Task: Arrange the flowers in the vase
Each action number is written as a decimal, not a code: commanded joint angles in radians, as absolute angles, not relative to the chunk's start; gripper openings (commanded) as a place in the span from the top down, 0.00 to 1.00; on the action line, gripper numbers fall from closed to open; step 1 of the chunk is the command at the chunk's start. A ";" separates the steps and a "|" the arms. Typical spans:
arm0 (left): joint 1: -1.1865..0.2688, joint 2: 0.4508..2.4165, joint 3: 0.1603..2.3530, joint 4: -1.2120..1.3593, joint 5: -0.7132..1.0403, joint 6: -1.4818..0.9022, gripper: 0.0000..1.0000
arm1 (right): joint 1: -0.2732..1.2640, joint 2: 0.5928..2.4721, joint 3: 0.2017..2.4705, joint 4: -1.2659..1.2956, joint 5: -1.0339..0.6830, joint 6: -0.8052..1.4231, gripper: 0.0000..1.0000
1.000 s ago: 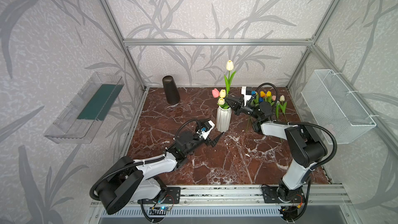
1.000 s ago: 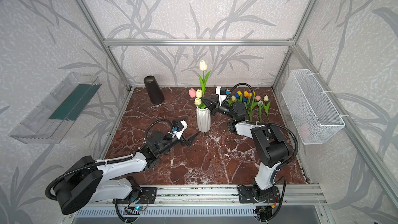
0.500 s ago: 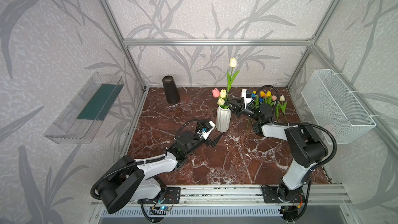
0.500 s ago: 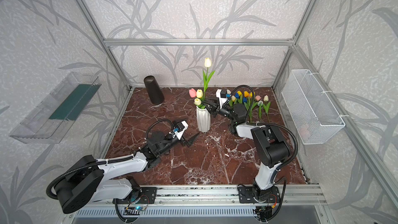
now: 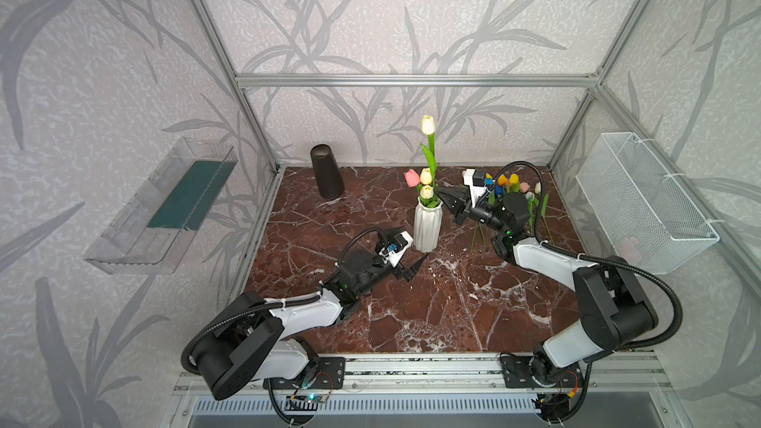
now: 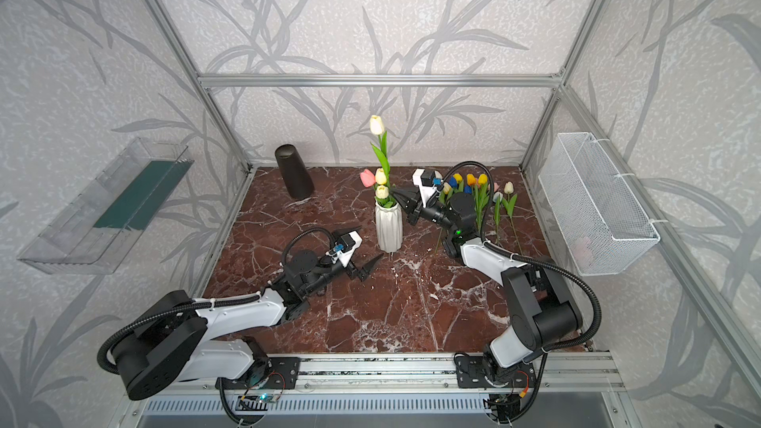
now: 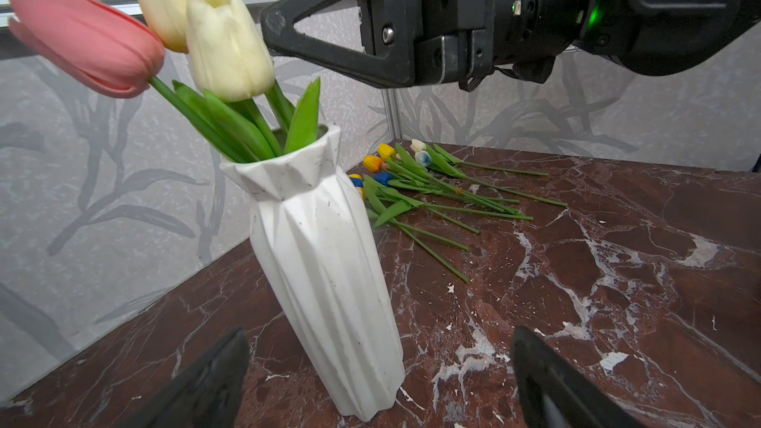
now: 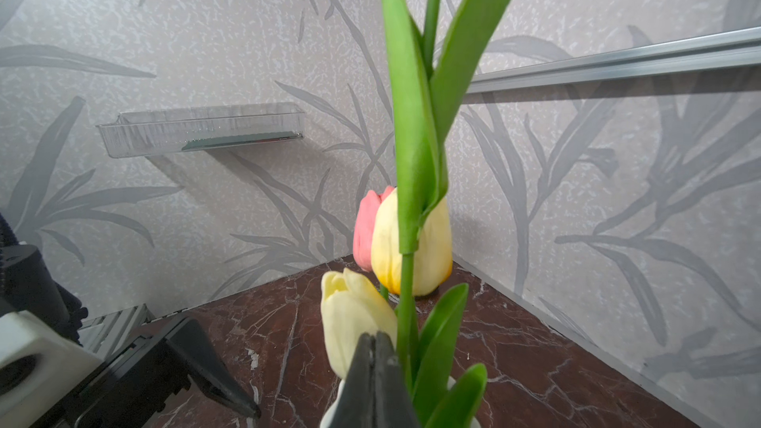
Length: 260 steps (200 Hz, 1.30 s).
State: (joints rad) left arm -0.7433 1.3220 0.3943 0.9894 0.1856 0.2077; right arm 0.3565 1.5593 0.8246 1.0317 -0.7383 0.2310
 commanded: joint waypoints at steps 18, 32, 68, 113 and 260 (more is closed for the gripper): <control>-0.746 1.309 0.406 1.018 0.190 0.221 0.01 | 0.350 1.476 0.835 0.938 -0.687 0.185 0.76; -0.747 1.296 0.402 1.010 0.190 0.218 0.01 | 0.334 1.453 0.854 0.901 -0.687 0.206 0.75; -0.745 1.279 0.403 0.987 0.186 0.229 0.01 | 0.296 1.423 0.980 0.656 -0.698 0.266 0.69; -0.746 1.287 0.410 0.985 0.192 0.230 0.01 | 0.277 1.505 1.246 0.253 -0.725 0.406 0.47; -0.748 1.280 0.431 0.944 0.199 0.241 0.01 | 0.283 1.922 1.741 -0.023 -0.940 0.493 0.39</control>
